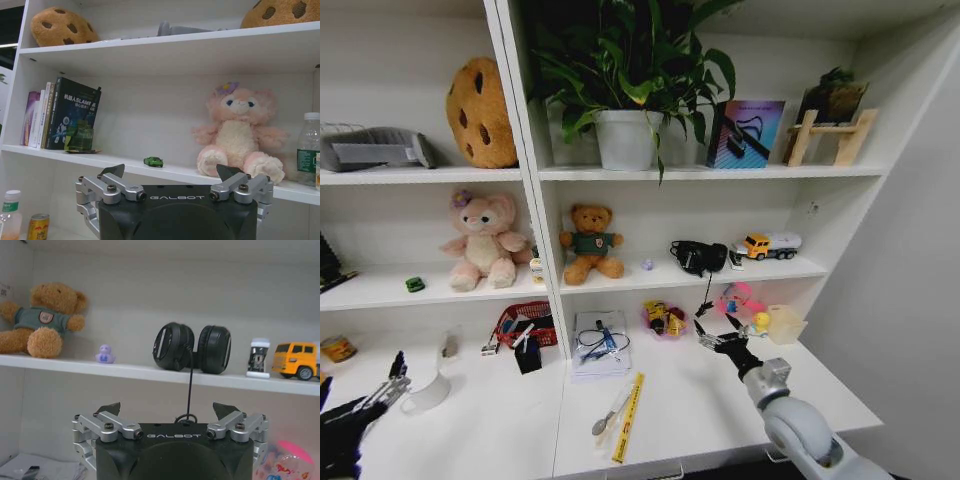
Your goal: Organize the objects on the table.
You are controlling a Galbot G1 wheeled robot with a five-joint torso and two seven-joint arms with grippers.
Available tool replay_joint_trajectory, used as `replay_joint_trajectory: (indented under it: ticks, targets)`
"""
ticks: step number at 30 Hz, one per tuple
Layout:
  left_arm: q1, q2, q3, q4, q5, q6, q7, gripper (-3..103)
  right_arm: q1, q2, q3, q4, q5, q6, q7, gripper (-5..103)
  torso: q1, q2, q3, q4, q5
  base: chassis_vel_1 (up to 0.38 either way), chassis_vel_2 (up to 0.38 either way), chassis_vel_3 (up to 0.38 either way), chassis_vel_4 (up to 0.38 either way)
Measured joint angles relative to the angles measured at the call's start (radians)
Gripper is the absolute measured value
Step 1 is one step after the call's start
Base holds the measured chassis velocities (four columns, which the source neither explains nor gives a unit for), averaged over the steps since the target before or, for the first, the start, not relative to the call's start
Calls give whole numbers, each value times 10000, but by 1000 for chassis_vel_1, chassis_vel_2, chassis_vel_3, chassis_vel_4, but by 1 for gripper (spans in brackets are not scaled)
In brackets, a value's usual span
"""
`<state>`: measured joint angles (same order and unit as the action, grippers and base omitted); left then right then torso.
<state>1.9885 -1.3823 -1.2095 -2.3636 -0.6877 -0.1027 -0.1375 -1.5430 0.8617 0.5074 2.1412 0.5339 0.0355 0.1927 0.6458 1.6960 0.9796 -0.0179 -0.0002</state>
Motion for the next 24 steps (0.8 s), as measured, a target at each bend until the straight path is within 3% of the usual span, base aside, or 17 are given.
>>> replay_joint_trajectory:
  ticks: [9,13,24]
  targets:
    - [-71,221,203,116,50,206,-212,100,-1580,1315,1358,431,-835,922,359,100,1,0,0,0,1,0,0,0,0]
    - [-155,333,302,126,166,396,-327,100,-2078,1545,1952,507,-1249,1316,490,100,2,0,0,1,1,0,0,0,0]
    - [-263,475,666,219,527,584,-389,100,-2400,2068,2628,814,-1705,1472,769,100,2,0,1,2,1,0,0,0,0]
